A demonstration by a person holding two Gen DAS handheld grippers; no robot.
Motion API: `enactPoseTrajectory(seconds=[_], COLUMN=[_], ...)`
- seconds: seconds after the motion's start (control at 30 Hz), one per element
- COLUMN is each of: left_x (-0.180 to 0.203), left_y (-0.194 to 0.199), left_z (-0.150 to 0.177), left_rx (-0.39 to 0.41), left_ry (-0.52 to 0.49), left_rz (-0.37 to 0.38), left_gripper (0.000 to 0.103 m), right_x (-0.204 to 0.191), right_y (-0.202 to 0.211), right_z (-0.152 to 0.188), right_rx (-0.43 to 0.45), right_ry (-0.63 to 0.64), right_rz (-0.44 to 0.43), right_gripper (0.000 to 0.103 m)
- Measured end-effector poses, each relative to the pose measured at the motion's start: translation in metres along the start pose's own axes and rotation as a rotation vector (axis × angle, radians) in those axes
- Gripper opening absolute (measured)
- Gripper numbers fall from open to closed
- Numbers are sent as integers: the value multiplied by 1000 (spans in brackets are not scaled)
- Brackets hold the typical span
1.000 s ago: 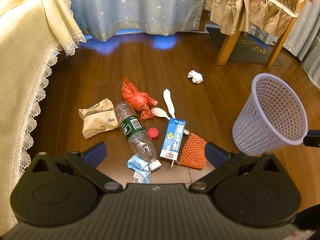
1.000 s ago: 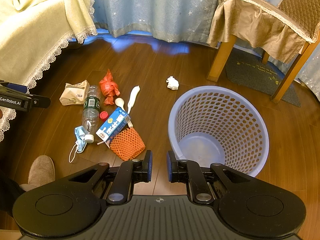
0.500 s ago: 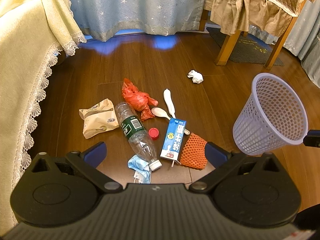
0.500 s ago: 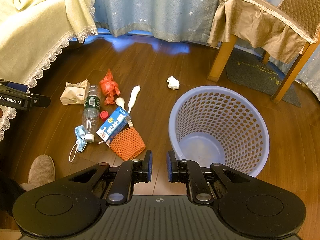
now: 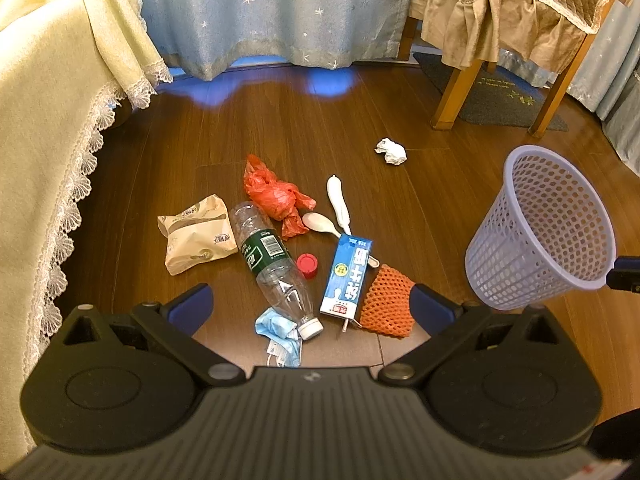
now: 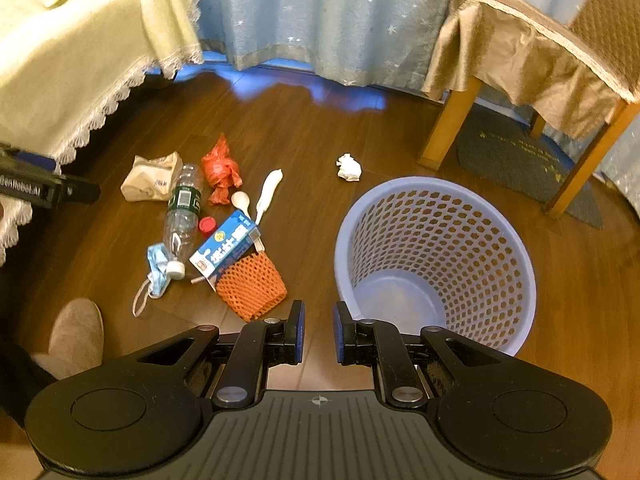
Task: Collect trash
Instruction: 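Grasp the lavender wastebasket rim with the right gripper and lift it, then move the left gripper toward the orange mesh sleeve while the right gripper carries the wastebasket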
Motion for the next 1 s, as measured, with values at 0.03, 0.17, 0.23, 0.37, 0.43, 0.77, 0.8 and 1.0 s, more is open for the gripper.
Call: enactPoseTrajectory(seconds=[0.03, 0.17, 0.23, 0.37, 0.43, 0.77, 0.8, 1.0], left_x=[0, 4, 11, 26, 32, 46, 47, 48], left_y=[0, 1, 1, -4, -10, -36, -38, -49], left_z=[-1, -7, -10, -12, -12, -16, -17, -19], left_rx=[-2, 8, 13, 23, 19, -25, -28, -45], left_ry=[3, -25, -59, -159, -209, -344, -351, -389], left_rz=[6, 15, 23, 53, 64, 152, 156, 172], left_gripper=[102, 102, 102, 102, 102, 102, 102, 102], right_x=[1, 7, 9, 12, 12, 28, 28, 25], right_y=[0, -4, -9, -27, -38, -78, -82, -94], right_z=[0, 7, 14, 33, 45, 71, 72, 71], right_rx=[2, -2, -7, -40, -65, -151, -156, -185], right_ry=[39, 223, 330, 557, 631, 737, 742, 800], right_rz=[5, 13, 7, -28, -53, -124, -129, -136], right_gripper=[10, 10, 10, 10, 10, 10, 10, 10])
Point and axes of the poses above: each gripper's, at about its wrist camera, not at the fingertips, and y roughly against the way its jaws point, x to its right, z to its underside, the point moved 3 cm from there along -y, roughly the way its jaws point, and after that the axes turned 13 degrees about y, right-handed, at the moved point
